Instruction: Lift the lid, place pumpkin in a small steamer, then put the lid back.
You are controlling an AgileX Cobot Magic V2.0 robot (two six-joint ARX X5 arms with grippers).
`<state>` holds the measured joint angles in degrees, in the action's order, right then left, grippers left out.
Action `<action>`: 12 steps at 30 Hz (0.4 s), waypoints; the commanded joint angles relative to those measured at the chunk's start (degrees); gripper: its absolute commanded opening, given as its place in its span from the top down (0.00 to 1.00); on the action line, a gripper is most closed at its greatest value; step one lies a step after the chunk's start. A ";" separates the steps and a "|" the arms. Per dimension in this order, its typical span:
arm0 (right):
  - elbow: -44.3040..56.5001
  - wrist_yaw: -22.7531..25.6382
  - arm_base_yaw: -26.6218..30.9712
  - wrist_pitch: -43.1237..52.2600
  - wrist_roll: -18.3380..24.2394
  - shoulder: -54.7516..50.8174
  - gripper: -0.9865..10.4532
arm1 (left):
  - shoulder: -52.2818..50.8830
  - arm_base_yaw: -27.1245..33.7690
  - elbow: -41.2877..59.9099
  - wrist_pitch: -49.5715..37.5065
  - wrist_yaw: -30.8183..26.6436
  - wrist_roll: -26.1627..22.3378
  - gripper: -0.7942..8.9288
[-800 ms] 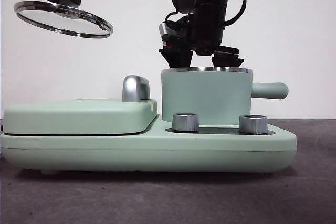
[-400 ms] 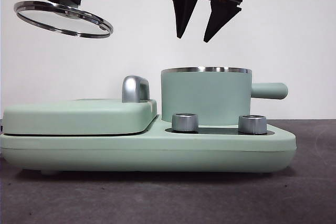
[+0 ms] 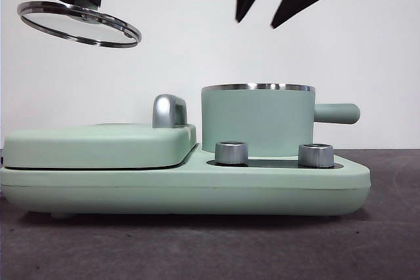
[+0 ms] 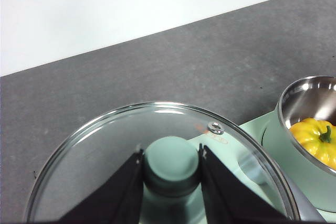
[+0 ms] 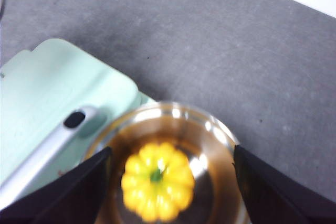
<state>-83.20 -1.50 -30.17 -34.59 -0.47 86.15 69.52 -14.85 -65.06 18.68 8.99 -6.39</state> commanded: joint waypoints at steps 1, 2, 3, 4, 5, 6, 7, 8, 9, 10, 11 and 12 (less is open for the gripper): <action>7.56 0.15 0.00 3.61 -1.07 -4.57 0.60 | -0.26 -0.17 -1.01 -1.53 0.24 -0.42 0.91; 10.54 0.22 0.00 4.87 -1.07 -6.95 0.60 | -0.26 -0.17 -1.01 -1.51 0.24 -0.42 0.91; 13.38 0.31 0.00 5.95 -1.11 -9.25 0.60 | -0.26 -0.17 -1.01 -1.51 0.26 -0.42 0.91; 15.61 0.50 0.00 6.62 -1.22 -11.10 0.60 | -0.26 -0.17 -1.01 -1.51 0.26 -0.42 0.91; 18.16 1.03 0.02 7.39 -1.46 -13.33 0.60 | -0.26 -0.17 -1.01 -1.51 0.28 -0.42 0.91; 20.57 1.62 0.04 8.07 -1.53 -15.52 0.60 | -0.26 -0.20 -1.01 -1.51 0.44 -0.39 0.91; 22.77 2.05 0.04 8.72 -1.53 -17.59 0.60 | -0.26 -0.22 -1.01 -1.51 0.85 -0.42 0.91; 24.90 2.69 0.04 9.31 -1.53 -19.65 0.60 | -0.26 -0.22 -1.01 -1.53 1.84 -0.42 0.91; 26.97 3.43 0.04 9.73 -1.55 -21.88 0.60 | -0.26 -0.22 -1.01 -1.53 2.91 -0.42 0.91; 28.61 3.80 0.04 9.94 -1.57 -23.63 0.60 | -0.26 -0.24 -1.01 -1.53 3.74 -0.42 0.91; 30.34 4.42 0.04 9.97 -1.68 -25.77 0.60 | -0.24 -0.28 -1.01 -1.53 4.50 -0.39 0.91; 31.87 4.76 0.04 9.92 -1.73 -27.74 0.60 | -0.24 -0.48 -1.01 -1.53 4.83 -0.39 0.91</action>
<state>-51.66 2.90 -29.89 -25.26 -1.41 59.13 69.54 -15.05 -65.06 18.68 13.28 -6.39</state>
